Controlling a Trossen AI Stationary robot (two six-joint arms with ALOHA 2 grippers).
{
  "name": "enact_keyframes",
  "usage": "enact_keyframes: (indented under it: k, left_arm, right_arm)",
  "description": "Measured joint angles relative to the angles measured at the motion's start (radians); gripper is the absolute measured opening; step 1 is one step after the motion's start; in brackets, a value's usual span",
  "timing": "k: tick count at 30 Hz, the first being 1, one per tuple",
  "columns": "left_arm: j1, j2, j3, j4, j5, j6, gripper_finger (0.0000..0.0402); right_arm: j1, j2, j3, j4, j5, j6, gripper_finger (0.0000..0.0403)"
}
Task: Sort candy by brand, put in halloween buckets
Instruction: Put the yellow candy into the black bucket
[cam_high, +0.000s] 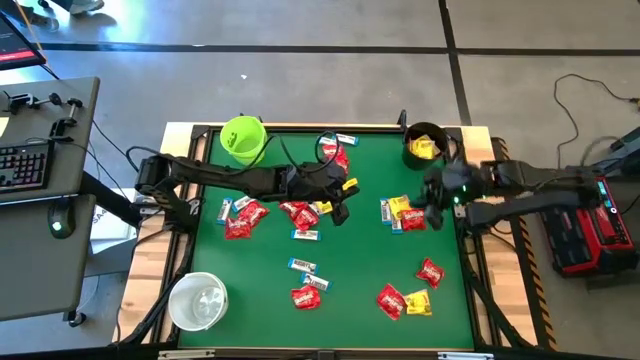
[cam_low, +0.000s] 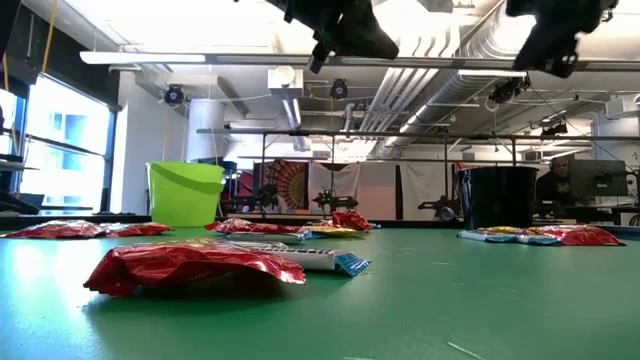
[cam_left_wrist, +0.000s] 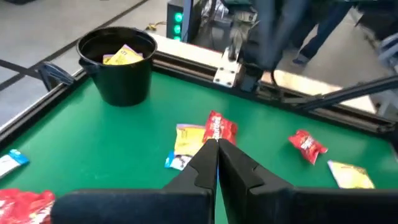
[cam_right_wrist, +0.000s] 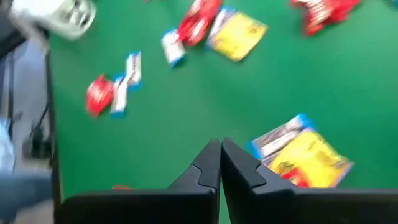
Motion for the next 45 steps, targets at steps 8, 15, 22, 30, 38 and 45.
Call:
enact_keyframes:
  k: [8,15,22,30,38,45]
  left_arm:
    - [-0.007,-0.001,-0.021,-0.005,0.003,-0.018,0.0007]
    - [-0.007,-0.001,-0.021,-0.016,0.003,-0.018,0.0007]
    - [-0.007,-0.001,-0.021,-0.032,0.006,-0.018,0.0007]
    - [-0.007,0.000,-0.021,-0.037,0.049,-0.018,0.0007]
    - [-0.007,0.000,-0.021,-0.052,0.075,-0.019,0.0007]
    - [-0.007,0.000,-0.021,-0.099,0.079,-0.019,0.0007]
  right_arm:
    - [0.386,0.160,0.000,0.000,0.025,0.192,0.0011]
    - [0.647,0.360,-0.001,0.116,-0.011,0.333,0.0088]
    - [0.746,0.549,-0.001,0.242,-0.011,0.353,0.0154]
    - [0.749,0.728,-0.001,0.348,-0.031,0.297,0.0158]
    - [0.749,0.822,0.000,0.327,-0.065,0.227,0.0158]
    - [0.749,0.876,0.000,0.315,-0.068,0.172,0.0157]
